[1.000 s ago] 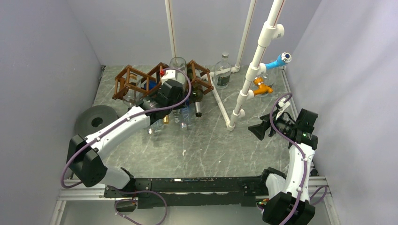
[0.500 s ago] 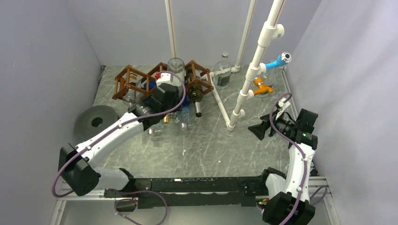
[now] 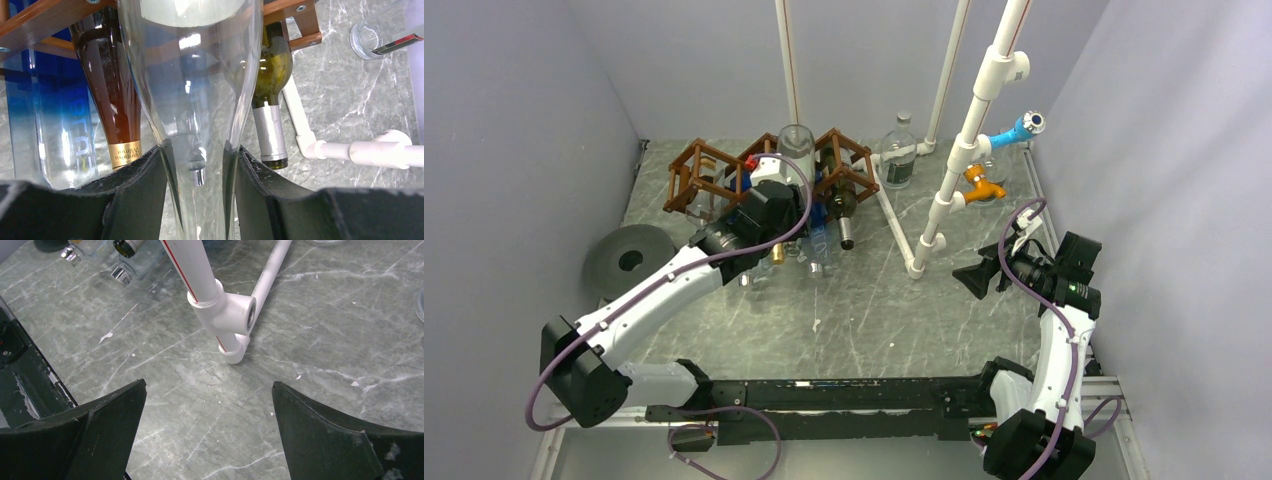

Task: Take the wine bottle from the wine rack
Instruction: Pick up the wine bottle from the wine rack.

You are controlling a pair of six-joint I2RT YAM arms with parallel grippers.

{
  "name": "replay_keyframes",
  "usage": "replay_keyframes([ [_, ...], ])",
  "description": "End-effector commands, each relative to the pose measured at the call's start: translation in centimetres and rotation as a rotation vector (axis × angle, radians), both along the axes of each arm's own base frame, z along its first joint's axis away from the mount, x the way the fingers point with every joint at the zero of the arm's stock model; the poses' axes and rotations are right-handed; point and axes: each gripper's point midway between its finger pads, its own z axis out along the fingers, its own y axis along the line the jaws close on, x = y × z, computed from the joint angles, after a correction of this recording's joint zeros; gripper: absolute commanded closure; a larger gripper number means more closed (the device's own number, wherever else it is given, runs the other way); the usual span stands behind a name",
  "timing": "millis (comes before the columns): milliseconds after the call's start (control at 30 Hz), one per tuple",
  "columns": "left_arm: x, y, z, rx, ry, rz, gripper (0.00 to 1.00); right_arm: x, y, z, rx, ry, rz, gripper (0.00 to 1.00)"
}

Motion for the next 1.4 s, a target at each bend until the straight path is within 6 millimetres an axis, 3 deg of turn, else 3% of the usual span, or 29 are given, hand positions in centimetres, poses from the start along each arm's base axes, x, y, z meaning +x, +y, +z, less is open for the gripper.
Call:
replay_keyframes([
  [0, 1.5, -0.3, 9.8, -0.228, -0.273, 0.042, 1.00, 0.1, 0.2, 0.8, -0.022, -0.054, 0.023, 0.00],
  [1367, -0.2, -0.7, 12.9, -0.395, -0.332, -0.031, 1.00, 0.1, 0.2, 0.8, -0.024, -0.058, 0.025, 0.00],
])
